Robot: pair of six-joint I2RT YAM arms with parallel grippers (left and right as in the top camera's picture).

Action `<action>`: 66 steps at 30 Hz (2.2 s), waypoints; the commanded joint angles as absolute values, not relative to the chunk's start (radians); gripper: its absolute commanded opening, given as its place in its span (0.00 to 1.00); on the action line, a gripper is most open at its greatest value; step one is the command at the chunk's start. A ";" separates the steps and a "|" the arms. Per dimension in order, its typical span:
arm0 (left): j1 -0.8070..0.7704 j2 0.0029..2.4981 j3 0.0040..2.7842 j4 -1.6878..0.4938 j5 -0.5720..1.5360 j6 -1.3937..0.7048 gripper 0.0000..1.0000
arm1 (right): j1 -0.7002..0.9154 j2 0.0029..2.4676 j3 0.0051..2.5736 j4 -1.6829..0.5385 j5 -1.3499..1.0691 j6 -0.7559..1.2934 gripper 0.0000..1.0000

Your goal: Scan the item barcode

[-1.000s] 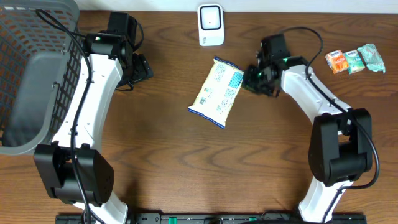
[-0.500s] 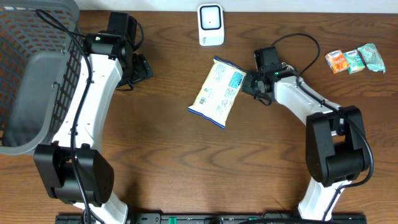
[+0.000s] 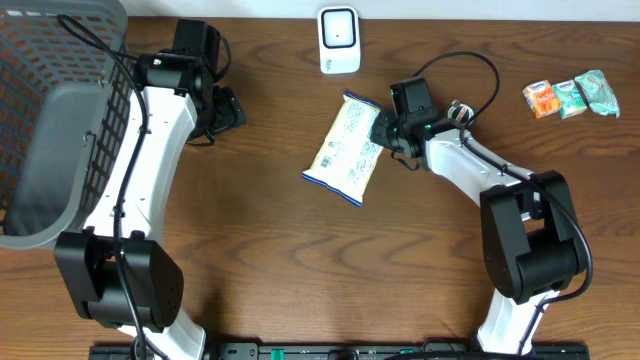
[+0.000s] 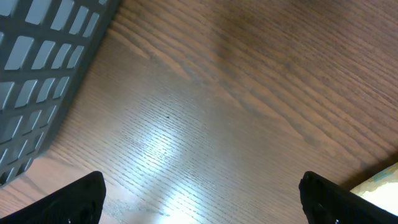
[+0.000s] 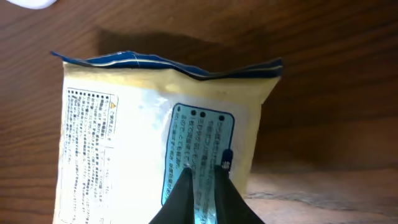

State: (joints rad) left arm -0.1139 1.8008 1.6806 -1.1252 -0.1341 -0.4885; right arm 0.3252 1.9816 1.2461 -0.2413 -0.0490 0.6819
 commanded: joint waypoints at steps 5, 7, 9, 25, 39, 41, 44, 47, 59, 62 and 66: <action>-0.110 1.796 1.684 -1.129 -0.147 -0.471 0.98 | 0.271 1.950 1.248 -0.244 -0.124 0.664 0.01; -0.110 1.796 1.684 -1.129 -0.147 -0.471 0.98 | 0.238 1.912 1.248 -0.278 -0.171 0.664 0.01; -0.110 1.796 1.684 -1.129 -0.147 -0.471 0.98 | 0.216 1.890 1.248 -0.333 -0.153 0.666 0.01; -0.110 1.796 1.684 -1.129 -0.147 -0.471 0.97 | 0.257 2.057 1.247 -0.306 -0.136 0.762 0.02; -0.110 1.796 1.684 -1.129 -0.147 -0.471 0.98 | 0.250 2.059 1.250 -0.013 -0.408 0.706 0.01; -0.110 1.796 1.684 -1.129 -0.147 -0.471 0.98 | 0.239 2.055 1.250 -0.022 -0.407 0.706 0.04; -0.110 1.796 1.684 -1.129 -0.147 -0.471 0.98 | 0.192 2.011 1.250 -0.117 -0.421 0.677 0.07; -0.110 1.796 1.684 -1.129 -0.147 -0.471 0.97 | 0.160 1.960 1.250 -0.214 -0.422 0.634 0.09; -0.110 1.796 1.684 -1.129 -0.147 -0.471 0.98 | 0.200 1.909 1.248 -0.453 -0.418 0.586 0.92; -0.110 1.796 1.684 -1.129 -0.147 -0.471 0.98 | 0.247 1.909 1.248 -0.430 -0.414 0.590 0.99; -0.110 1.796 1.684 -1.129 -0.147 -0.471 0.98 | 0.267 1.909 1.248 -0.392 -0.414 0.590 0.97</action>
State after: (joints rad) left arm -0.1139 1.8008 1.6806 -1.1252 -0.1341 -0.4885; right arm 0.2497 1.9163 1.2476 -0.4110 -0.4152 0.5945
